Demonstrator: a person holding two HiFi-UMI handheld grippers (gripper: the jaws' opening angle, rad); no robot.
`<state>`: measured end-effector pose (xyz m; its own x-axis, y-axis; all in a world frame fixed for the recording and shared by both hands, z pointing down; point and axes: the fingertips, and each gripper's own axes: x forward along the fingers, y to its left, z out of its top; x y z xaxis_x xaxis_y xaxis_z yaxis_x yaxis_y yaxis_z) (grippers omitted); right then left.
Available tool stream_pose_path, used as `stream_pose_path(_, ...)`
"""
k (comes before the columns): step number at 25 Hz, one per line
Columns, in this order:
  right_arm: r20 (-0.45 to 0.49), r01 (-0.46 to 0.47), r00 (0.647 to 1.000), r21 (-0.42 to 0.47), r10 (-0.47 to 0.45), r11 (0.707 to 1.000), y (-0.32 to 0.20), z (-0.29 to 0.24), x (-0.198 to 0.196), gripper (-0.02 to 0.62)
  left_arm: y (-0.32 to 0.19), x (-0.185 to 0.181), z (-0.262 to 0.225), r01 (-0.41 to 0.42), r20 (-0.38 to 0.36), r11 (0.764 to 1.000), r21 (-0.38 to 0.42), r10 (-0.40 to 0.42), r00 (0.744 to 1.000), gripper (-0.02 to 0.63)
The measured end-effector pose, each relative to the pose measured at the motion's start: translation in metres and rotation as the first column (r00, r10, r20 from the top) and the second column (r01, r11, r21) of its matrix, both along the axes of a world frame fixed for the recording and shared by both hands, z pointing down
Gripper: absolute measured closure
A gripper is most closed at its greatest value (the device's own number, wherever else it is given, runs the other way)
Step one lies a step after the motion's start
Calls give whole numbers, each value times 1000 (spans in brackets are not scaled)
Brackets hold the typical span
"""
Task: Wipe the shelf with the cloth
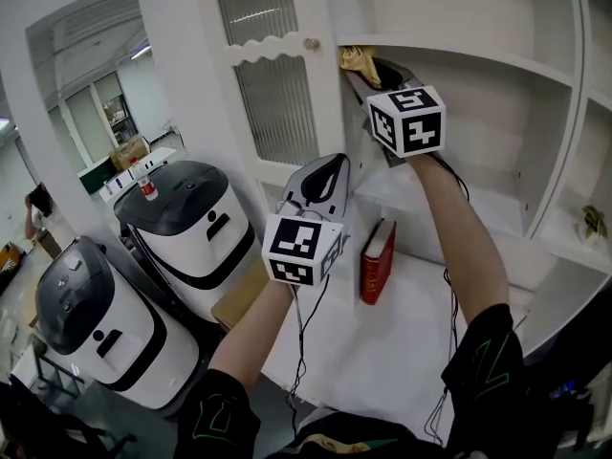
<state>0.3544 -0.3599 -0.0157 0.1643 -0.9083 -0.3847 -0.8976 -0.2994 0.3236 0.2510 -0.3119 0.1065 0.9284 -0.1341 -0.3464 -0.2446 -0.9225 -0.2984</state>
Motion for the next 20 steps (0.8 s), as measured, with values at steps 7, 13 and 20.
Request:
stream_pose_path(7,-45,35,998,12,-34,999,6,2,-19,460,-4,-2,6,-13,2,999,-46,13,1000,607)
stream_pose_path(13,-122,42,992,4,-41,999,12,3,-35,460,-3,3,6,-37,-10,998,-54,37,999,607)
stream_pose_path(20,-172,181,970,45,-171,982,42,3,-51,459,2,11,15,-59,-11,995,-74,59,998,606)
